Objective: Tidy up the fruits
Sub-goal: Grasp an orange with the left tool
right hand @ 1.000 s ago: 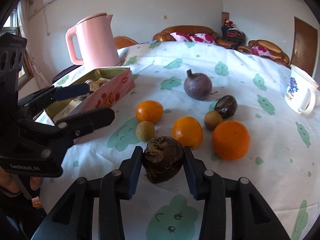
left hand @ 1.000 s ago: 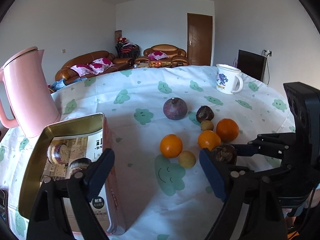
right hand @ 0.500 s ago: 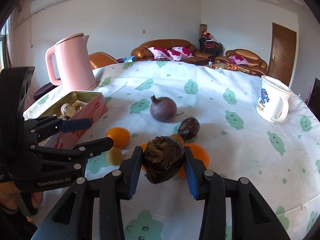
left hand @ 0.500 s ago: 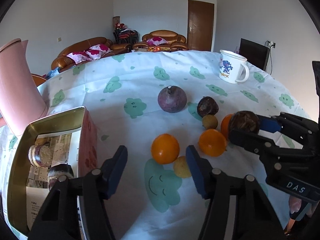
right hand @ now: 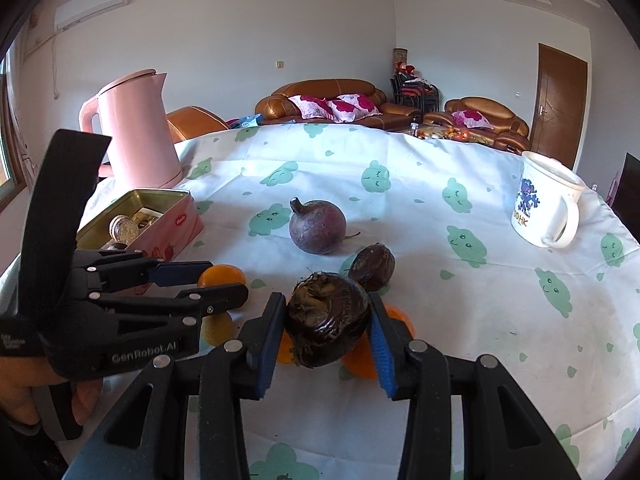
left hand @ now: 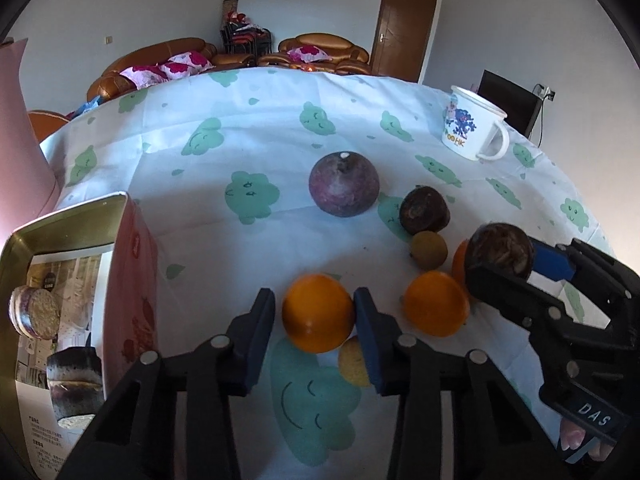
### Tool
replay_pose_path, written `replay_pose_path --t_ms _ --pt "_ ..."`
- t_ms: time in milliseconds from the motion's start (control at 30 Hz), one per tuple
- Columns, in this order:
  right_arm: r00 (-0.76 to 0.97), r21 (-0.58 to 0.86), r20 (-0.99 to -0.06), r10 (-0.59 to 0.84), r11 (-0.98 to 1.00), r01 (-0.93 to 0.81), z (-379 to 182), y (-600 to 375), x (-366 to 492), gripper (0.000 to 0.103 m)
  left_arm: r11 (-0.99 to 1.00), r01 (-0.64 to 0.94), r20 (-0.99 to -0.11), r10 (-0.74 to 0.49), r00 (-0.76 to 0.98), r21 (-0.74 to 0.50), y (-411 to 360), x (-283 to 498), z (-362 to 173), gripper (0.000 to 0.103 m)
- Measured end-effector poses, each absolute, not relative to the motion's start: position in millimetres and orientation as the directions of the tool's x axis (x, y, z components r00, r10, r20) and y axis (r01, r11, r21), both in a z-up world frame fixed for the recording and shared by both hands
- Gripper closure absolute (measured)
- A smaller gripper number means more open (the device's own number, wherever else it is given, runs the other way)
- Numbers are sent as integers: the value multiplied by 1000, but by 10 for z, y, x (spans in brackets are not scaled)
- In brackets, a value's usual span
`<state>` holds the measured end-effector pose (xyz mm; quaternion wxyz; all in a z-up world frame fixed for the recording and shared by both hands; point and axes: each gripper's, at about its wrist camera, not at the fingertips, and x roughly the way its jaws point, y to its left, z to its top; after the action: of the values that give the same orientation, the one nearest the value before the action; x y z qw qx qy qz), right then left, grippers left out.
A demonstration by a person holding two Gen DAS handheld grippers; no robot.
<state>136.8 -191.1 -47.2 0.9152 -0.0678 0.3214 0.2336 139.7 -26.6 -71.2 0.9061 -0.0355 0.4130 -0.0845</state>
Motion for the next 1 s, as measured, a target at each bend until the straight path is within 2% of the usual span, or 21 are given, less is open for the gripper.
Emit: replay_pose_path --t_ms 433,1000 --pt "701 50 -579 417 876 -480 -423 -1962 1318 61 973 159 -657 -230 718 -167 -229 1232 -568 66" --pt "730 48 -521 443 869 -492 -355 -2007 1217 61 986 141 -554 -168 815 -90 -256 1020 -394 66"
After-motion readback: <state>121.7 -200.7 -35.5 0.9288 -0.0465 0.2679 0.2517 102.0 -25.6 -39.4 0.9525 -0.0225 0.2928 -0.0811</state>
